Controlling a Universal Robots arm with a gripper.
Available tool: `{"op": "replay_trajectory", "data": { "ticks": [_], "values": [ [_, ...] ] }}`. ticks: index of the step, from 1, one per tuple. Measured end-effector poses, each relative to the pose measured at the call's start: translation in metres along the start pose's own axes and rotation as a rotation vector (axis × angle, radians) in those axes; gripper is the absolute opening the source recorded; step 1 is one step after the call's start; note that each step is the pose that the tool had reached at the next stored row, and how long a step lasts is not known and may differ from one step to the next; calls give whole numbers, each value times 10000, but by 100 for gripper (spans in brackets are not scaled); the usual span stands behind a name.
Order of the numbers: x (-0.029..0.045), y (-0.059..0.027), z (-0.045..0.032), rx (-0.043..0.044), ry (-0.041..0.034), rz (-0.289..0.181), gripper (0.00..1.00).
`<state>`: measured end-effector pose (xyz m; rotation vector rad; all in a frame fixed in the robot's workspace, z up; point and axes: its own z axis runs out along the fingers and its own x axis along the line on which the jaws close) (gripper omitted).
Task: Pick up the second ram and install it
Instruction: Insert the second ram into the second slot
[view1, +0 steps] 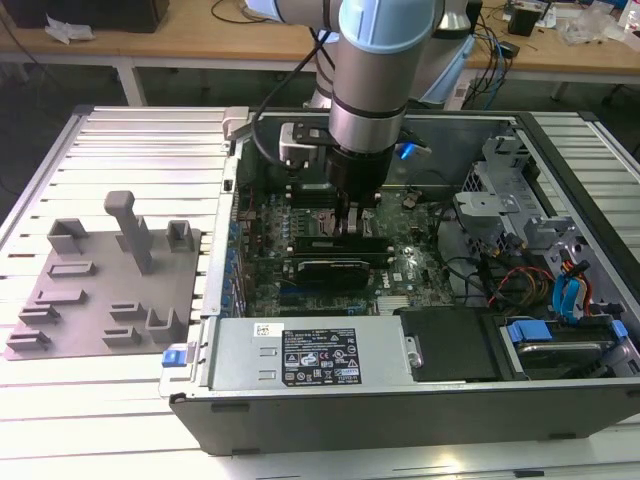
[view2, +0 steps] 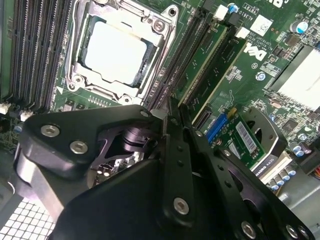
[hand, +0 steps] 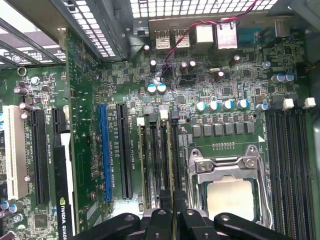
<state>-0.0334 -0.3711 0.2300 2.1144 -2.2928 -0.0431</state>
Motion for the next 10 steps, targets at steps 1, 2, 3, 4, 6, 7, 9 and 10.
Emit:
{"op": "replay_trajectory", "data": {
  "ticks": [1,2,3,4,6,7,9,10],
  "values": [
    [0,0,2,-1,2,0,11],
    [0,0,4,-1,0,0,11],
    [0,0,4,-1,-1,-1,11],
    [0,0,5,0,0,-1,11],
    [0,0,6,0,-1,-1,11],
    [-1,0,-13,1,-3,0,11],
    [0,-3,-18,-1,-1,-47,11],
    [0,-7,-19,-9,4,-75,11]
  ]
}}
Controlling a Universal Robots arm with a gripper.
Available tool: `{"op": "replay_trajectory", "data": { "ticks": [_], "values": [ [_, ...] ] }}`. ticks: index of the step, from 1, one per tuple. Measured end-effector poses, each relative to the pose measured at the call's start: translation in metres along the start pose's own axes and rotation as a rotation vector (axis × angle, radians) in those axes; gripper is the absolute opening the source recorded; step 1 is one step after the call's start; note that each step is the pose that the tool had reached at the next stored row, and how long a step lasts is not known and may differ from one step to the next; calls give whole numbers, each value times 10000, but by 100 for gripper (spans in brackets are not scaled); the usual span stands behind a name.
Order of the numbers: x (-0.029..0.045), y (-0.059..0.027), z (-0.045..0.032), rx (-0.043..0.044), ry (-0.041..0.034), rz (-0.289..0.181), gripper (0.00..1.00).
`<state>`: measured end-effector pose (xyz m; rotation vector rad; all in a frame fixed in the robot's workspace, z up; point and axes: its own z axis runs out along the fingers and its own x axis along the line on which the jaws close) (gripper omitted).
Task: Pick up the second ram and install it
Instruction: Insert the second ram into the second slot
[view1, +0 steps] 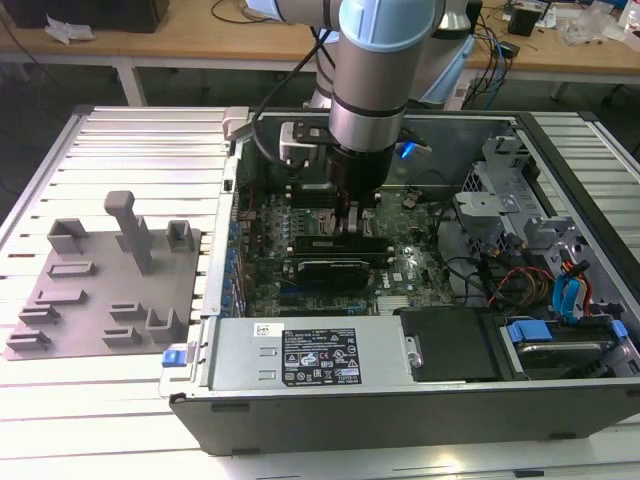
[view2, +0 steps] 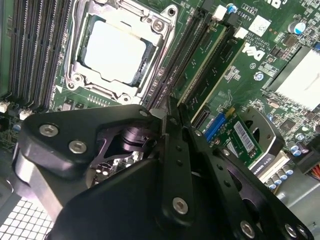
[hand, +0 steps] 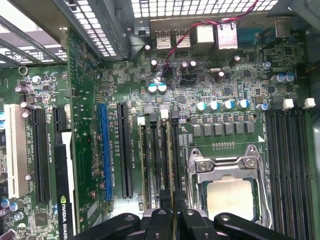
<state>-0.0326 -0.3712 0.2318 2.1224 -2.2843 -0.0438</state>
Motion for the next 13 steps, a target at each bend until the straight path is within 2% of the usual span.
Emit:
{"op": "replay_trajectory", "data": {
  "ticks": [5,13],
  "values": [
    [4,-4,1,-4,5,-176,11],
    [8,-5,31,-6,7,-183,11]
  ]
}}
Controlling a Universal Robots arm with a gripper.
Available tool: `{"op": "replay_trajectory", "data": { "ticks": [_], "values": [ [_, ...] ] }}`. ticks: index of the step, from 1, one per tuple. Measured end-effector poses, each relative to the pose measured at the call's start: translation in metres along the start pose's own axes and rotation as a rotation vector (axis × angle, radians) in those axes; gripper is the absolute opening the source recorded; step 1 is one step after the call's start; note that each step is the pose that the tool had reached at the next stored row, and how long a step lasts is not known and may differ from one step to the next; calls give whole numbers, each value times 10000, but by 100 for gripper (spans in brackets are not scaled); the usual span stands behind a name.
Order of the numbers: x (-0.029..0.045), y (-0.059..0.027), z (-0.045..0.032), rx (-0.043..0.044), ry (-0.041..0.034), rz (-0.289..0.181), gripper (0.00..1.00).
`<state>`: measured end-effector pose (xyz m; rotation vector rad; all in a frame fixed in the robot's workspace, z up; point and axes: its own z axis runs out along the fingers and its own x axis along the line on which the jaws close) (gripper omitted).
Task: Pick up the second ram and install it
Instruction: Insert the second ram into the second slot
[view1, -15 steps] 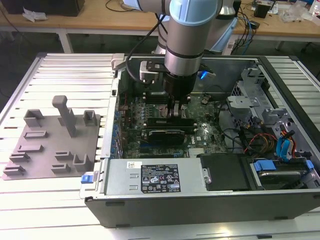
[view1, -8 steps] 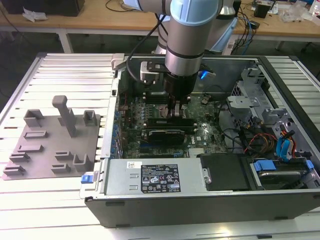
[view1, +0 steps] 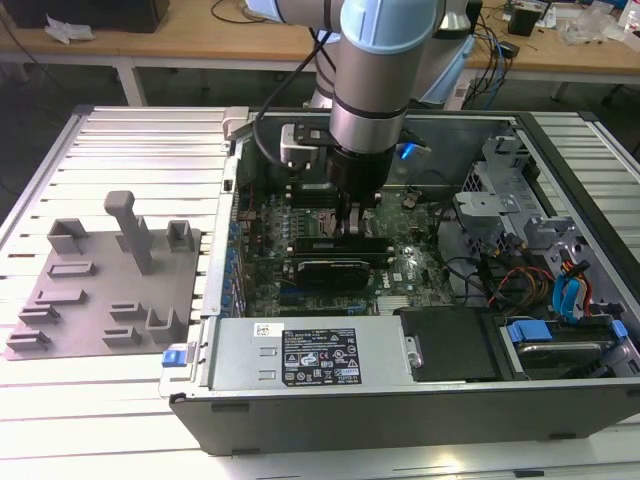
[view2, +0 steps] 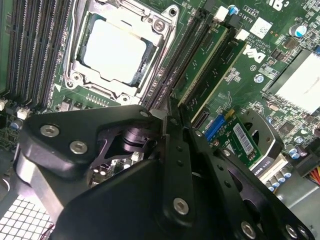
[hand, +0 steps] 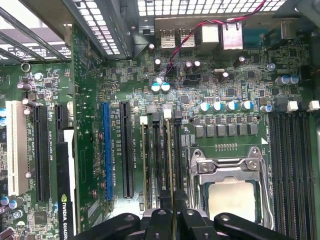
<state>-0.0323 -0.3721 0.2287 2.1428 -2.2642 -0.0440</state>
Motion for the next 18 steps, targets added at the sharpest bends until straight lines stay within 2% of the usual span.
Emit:
{"op": "replay_trajectory", "data": {
  "ticks": [10,18],
  "values": [
    [-1,2,41,0,0,-1,11],
    [0,22,44,1,0,0,11]
  ]
}}
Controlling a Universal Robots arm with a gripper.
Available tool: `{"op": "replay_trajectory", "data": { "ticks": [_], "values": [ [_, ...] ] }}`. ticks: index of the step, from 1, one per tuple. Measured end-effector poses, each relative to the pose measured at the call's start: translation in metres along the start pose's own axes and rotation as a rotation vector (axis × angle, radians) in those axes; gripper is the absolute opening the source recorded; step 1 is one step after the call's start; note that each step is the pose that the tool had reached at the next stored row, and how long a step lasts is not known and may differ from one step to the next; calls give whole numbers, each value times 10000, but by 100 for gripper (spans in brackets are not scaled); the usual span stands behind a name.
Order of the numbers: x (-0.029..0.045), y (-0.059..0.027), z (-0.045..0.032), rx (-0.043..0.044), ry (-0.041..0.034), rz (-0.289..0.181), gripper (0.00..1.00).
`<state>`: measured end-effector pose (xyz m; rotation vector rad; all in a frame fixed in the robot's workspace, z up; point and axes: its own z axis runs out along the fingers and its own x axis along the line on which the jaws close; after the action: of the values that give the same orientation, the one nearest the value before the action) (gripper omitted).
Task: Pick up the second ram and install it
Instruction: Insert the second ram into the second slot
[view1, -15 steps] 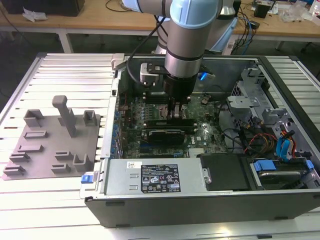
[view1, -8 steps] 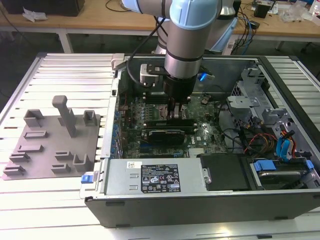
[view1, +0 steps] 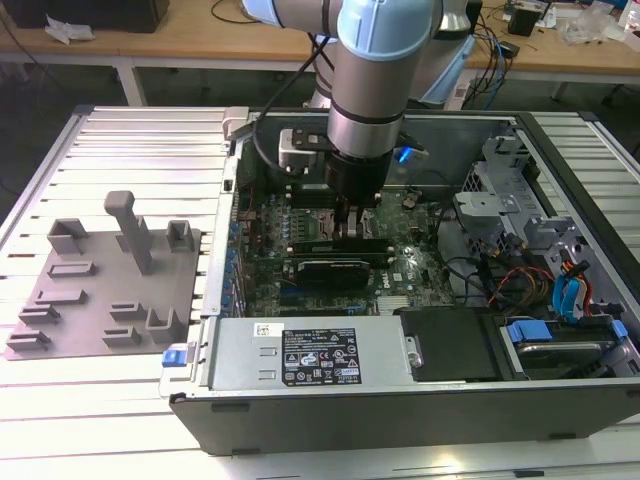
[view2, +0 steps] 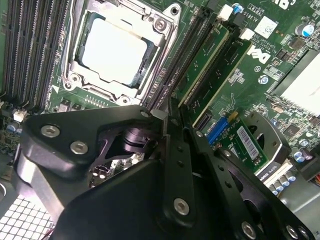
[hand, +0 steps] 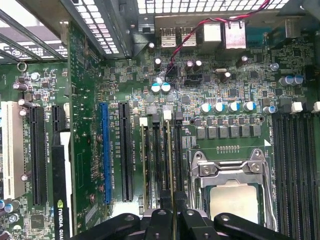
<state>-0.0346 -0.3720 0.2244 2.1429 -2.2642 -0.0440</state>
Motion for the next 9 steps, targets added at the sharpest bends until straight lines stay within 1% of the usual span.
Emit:
{"op": "replay_trajectory", "data": {
  "ticks": [4,5,6,7,8,9],
  "values": [
    [-1,-10,2,1,-3,0,12],
    [-1,-12,2,1,-2,0,18],
    [-2,-12,-19,1,-3,0,18],
    [-1,-6,-137,14,-2,-1,18],
    [-4,-2,-203,20,-3,0,18],
    [-8,0,-246,22,-4,0,18]
  ]
}}
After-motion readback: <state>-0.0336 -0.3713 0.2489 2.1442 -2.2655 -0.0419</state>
